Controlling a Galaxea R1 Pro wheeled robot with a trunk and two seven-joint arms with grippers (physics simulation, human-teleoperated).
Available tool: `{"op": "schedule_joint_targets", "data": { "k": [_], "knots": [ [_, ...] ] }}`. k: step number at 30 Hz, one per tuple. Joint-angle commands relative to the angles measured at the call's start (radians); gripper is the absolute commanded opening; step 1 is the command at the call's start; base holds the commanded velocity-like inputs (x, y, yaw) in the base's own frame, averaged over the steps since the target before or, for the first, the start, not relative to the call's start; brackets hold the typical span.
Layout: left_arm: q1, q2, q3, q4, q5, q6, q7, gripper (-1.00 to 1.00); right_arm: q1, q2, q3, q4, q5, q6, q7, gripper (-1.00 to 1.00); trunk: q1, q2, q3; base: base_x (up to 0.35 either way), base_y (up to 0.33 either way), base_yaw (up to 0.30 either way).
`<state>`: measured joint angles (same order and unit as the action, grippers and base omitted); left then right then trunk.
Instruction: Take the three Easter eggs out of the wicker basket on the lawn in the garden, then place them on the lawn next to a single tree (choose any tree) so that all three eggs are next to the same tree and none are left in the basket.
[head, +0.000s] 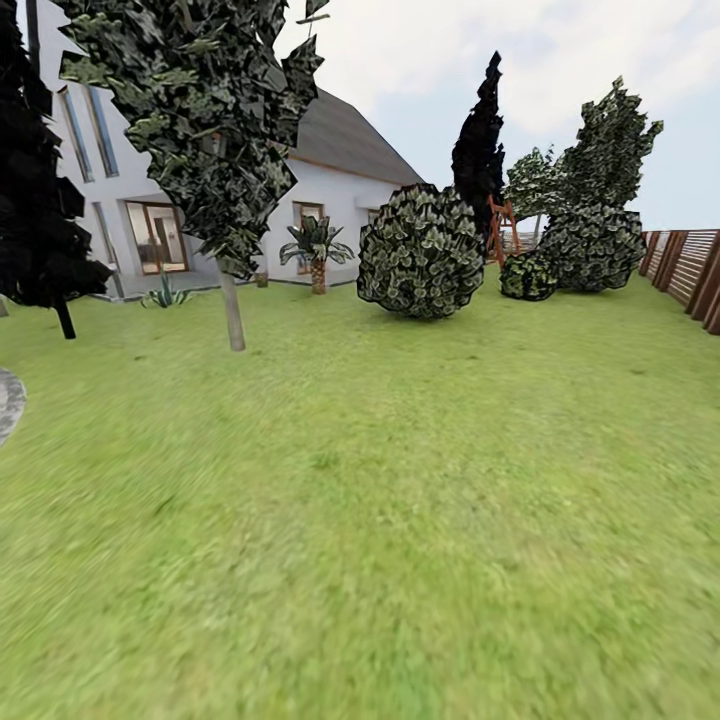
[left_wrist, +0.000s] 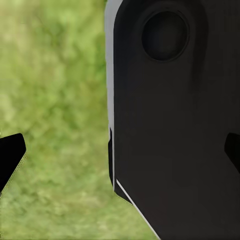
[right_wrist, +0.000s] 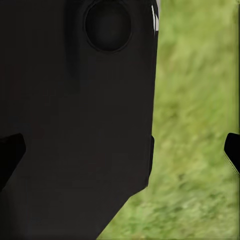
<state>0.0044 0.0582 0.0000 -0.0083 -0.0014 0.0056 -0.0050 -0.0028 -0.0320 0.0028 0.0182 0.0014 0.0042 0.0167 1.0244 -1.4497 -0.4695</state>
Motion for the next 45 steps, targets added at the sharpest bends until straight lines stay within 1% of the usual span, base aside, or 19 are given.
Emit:
{"op": "schedule_joint_targets", "data": {
  "k": [1, 45],
  "knots": [
    [0.000, 0.000, 0.000, -0.001, 0.000, 0.001, -0.001, 1.00, 0.000, 0.000, 0.000, 0.000, 0.000, 0.000, 0.002, 1.00, 0.001, 0.000, -0.001, 0.333, 0.000, 0.000],
    [0.000, 0.000, 0.002, -0.001, 0.000, 0.001, 0.000, 1.00, 0.000, 0.000, 0.000, 0.000, -0.001, 0.002, 0.002, 1.00, 0.001, 0.000, -0.001, 0.333, 0.000, 0.000]
  ]
}}
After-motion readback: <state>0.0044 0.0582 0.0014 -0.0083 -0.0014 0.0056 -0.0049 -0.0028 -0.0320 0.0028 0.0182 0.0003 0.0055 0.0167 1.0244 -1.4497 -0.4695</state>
